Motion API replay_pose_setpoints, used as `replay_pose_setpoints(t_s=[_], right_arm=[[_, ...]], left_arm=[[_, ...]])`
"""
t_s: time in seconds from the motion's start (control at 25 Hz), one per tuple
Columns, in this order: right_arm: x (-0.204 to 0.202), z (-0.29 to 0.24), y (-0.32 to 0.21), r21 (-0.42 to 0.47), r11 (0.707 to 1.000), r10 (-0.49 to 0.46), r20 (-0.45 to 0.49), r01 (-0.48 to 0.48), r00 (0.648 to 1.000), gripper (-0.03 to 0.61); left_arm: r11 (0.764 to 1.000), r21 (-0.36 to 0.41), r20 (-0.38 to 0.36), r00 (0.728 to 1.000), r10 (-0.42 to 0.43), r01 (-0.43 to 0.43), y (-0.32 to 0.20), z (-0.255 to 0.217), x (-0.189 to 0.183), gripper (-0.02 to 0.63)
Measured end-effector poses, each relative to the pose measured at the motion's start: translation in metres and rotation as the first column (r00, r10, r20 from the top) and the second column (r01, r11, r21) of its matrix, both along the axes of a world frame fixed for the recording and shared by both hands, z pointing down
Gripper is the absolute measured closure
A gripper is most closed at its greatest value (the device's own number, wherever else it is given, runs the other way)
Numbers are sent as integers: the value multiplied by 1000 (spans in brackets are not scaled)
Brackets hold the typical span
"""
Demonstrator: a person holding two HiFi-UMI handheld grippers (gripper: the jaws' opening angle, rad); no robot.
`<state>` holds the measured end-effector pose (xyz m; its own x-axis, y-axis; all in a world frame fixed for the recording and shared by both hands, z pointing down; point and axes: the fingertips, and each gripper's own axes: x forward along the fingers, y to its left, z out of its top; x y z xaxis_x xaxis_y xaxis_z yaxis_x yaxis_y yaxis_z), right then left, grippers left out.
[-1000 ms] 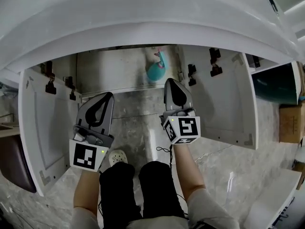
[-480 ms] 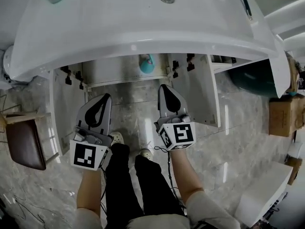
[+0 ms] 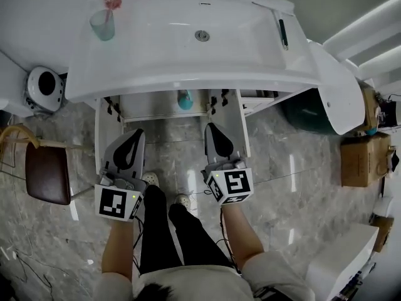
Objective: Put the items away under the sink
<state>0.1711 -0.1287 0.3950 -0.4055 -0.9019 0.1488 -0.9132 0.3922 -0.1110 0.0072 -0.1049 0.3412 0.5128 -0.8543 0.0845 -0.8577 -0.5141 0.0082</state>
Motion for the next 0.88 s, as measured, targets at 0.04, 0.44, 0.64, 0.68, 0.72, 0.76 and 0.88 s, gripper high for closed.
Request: replay_pose_setpoints(t_s=[0.04,0.44,0.64,0.68,0.72,0.76,0.88], right_arm=[[3,-14,4,4,1000,0,1,0,1000,568],[17,-125,48,67,997,-43,-13,43,999,568],[20,-162,70,93,994,-60,-7,60,998,568],[20,-168,73,98,993,-61,-6,61,998,568],[21,-174,76,103,993,-61,-4,61,998,568],[21,-179,78,109,992,-62,-3,62,998,568],[22,-192,86,126,990,-65,-5,65,998,568]], left_arm=[[1000,8,2,1000,1,-1,5,-14,2,615],[997,70,-28,999,-27,29,51,-114,7,615],[993,110,-29,999,-34,37,71,-155,12,615],[993,117,-27,999,-31,34,73,-162,12,615],[992,124,-26,999,-28,31,75,-168,13,615],[991,130,-27,999,-26,29,77,-174,13,615],[988,155,-31,999,-22,26,82,-190,14,615]])
